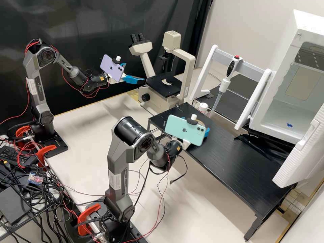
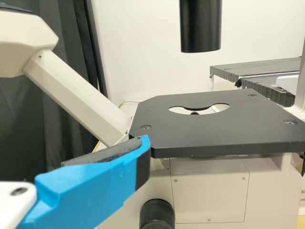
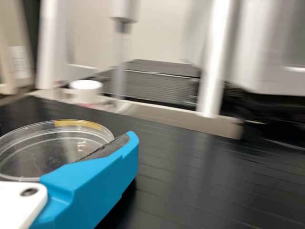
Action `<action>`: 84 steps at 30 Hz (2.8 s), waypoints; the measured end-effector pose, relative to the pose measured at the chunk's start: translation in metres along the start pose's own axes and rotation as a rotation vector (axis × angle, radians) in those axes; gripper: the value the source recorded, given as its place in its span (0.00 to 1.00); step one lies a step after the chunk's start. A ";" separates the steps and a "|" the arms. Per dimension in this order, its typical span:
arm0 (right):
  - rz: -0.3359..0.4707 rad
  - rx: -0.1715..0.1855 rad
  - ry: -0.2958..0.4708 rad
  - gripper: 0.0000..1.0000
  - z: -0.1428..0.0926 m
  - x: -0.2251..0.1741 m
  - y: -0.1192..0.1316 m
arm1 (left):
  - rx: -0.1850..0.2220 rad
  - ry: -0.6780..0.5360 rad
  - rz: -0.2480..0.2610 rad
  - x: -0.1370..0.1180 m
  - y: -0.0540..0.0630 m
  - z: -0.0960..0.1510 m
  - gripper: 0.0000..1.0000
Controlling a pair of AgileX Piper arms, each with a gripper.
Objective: Move the petri dish to the incubator
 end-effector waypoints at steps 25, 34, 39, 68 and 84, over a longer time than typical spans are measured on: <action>0.365 0.001 -0.268 0.00 0.088 0.051 0.160 | 0.000 0.000 0.000 0.000 0.000 0.000 1.00; 0.396 0.036 -0.304 0.00 0.090 0.088 0.200 | 0.000 0.000 0.000 0.000 0.000 0.000 1.00; 0.380 0.059 -0.328 0.00 0.089 0.119 0.214 | 0.000 0.000 0.000 0.000 0.000 0.000 1.00; 0.295 0.061 -0.351 0.00 0.094 0.233 0.220 | 0.000 0.000 0.000 0.000 0.000 0.000 1.00; 0.286 0.070 -0.350 1.00 0.094 0.236 0.214 | 0.000 0.000 0.000 0.000 0.000 0.000 1.00</action>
